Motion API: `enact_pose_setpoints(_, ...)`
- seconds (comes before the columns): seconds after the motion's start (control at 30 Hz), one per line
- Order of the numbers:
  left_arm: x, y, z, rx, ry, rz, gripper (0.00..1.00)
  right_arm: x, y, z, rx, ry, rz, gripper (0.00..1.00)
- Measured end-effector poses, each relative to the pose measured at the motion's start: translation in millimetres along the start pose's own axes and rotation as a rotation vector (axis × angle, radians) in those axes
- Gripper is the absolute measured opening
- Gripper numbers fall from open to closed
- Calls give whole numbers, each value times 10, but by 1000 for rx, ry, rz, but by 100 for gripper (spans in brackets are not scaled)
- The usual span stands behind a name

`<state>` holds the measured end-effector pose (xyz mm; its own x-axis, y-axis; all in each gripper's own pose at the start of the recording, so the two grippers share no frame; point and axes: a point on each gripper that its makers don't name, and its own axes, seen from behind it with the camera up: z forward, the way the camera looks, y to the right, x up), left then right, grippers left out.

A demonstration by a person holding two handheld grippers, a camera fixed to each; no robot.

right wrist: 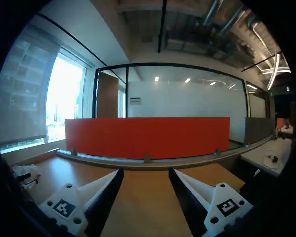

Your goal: Fold towel

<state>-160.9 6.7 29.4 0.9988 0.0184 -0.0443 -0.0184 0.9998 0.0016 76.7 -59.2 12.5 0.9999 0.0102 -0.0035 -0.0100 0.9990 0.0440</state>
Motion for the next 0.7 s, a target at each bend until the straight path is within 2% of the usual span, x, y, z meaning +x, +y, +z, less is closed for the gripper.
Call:
enact_pose_setpoints(0.4,7,-9,-11,5,5,5,97,8,60,13,-6,2,7,87)
enact_pose_setpoints(0.7,-9,-4,-12,5,4,8,97,-3,204,33,-27,28,1,88)
